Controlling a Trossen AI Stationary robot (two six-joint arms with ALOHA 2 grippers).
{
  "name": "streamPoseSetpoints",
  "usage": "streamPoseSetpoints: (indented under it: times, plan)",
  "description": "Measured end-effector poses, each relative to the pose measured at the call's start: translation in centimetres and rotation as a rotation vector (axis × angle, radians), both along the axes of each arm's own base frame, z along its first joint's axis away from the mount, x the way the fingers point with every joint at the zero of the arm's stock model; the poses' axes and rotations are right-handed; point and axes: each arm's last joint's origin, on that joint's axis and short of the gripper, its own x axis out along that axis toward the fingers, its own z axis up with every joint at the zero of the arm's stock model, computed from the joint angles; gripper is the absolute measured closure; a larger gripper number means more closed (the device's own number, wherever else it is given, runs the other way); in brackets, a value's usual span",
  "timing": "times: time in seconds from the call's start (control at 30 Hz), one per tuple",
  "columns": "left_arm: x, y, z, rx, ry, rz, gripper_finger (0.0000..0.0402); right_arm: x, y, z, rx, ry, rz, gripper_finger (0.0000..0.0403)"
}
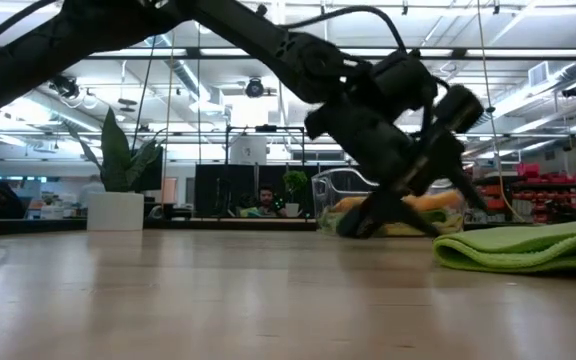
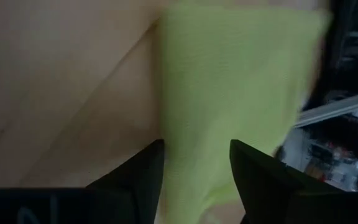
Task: Fold microfiber towels
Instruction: Stack the light green towel on top of the orange towel in the transparent bin
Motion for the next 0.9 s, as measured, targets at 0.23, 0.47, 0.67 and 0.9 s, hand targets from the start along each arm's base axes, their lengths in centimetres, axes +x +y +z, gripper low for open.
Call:
streamPoseSetpoints:
  times: [0.23, 0.47, 0.67, 0.9]
  plan:
    - [0.5, -0.7, -0.9, -0.046, -0.007, 0.017, 0.0205, 0.0, 0.0, 0.0, 0.008, -0.003, -0.003, 0.0387]
    - [0.9, -1.9, -1.2, -0.06, -0.04, 0.016, 0.0208, 0.0, 0.0, 0.1, 0.01, -0.005, -0.002, 0.0387]
    - [1.2, -2.6, -1.1, -0.075, -0.063, 0.019, 0.0205, 0.0, 0.0, 0.1, 0.007, -0.006, -0.001, 0.0387]
    - [1.5, -3.0, -2.0, -0.082, -0.063, 0.052, 0.022, 0.0, 0.0, 0.1, 0.006, -0.006, -0.001, 0.0387]
